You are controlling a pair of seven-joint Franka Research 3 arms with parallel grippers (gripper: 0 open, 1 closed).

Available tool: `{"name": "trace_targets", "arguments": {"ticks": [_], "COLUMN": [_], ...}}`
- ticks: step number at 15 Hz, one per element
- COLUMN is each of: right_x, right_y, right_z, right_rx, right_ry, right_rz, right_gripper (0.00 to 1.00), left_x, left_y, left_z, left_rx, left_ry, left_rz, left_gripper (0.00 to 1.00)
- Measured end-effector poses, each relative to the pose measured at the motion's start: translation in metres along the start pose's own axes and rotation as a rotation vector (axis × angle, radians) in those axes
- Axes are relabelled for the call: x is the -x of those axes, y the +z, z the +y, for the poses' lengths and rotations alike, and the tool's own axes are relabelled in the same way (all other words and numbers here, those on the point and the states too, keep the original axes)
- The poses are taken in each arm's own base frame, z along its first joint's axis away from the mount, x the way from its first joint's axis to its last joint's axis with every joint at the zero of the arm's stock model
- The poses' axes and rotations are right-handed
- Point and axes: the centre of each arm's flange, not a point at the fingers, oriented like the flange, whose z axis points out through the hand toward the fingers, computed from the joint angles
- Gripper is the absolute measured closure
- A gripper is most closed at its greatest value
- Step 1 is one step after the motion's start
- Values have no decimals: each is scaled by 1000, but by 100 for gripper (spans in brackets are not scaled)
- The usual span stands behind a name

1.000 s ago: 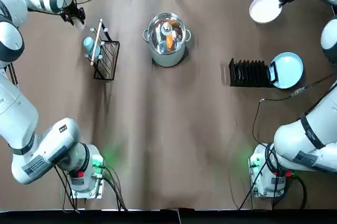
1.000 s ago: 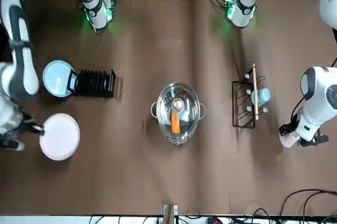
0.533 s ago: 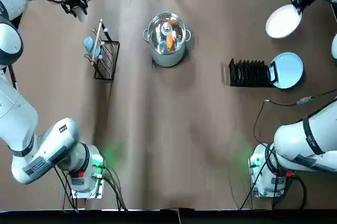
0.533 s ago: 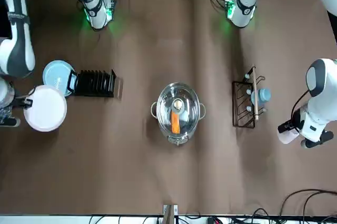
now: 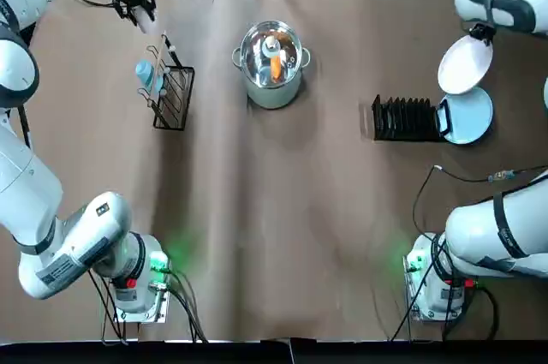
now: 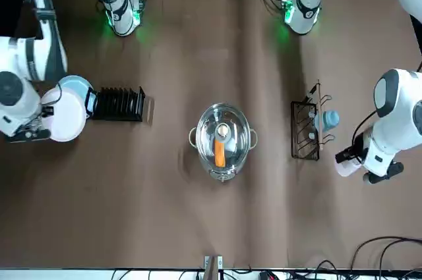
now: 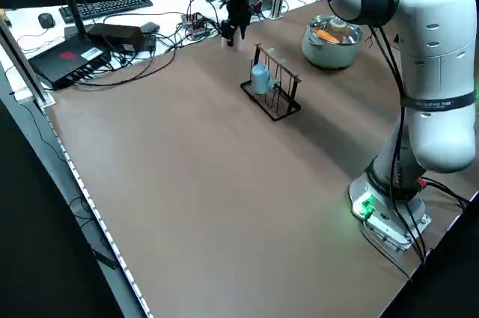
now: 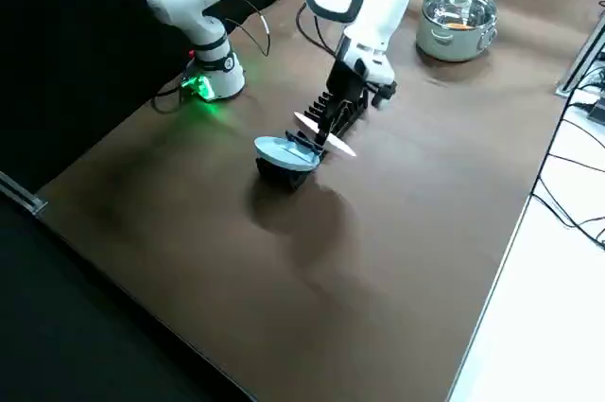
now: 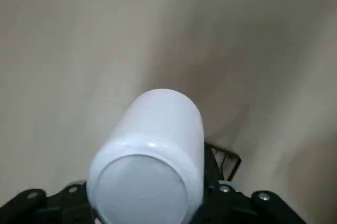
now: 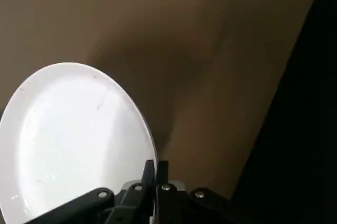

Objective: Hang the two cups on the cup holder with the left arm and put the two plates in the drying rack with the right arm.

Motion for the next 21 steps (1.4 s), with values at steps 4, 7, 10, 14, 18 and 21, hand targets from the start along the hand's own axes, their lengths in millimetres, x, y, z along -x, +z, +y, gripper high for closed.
{"name": "trace_targets", "arguments": {"ticks": [4, 7, 10, 14, 18, 21], "right_x": [4, 13, 20, 31, 29, 26], "right_y": [-10, -10, -10, 6, 3, 1], "right_z": [-49, -67, -88, -119, -126, -146], "right_rx": [137, 232, 275, 291, 294, 305], "right_ry": [-133, -209, -233, -197, -206, -245], "right_rz": [-1, -43, -95, -120, -107, -101], "right_gripper": [97, 97, 97, 97, 97, 97], "left_x": [12, 22, 27, 33, 37, 43], "left_y": [1, 5, 6, 2, 8, 17], "left_z": [13, 14, 13, 17, 19, 19], "left_rx": [-22, -58, -75, -93, -101, -108], "left_ry": [14, -2, -3, -23, -19, -13], "left_rz": [-61, -131, -165, -187, -202, -220], "left_gripper": [30, 30, 30, 30, 30, 33]}}
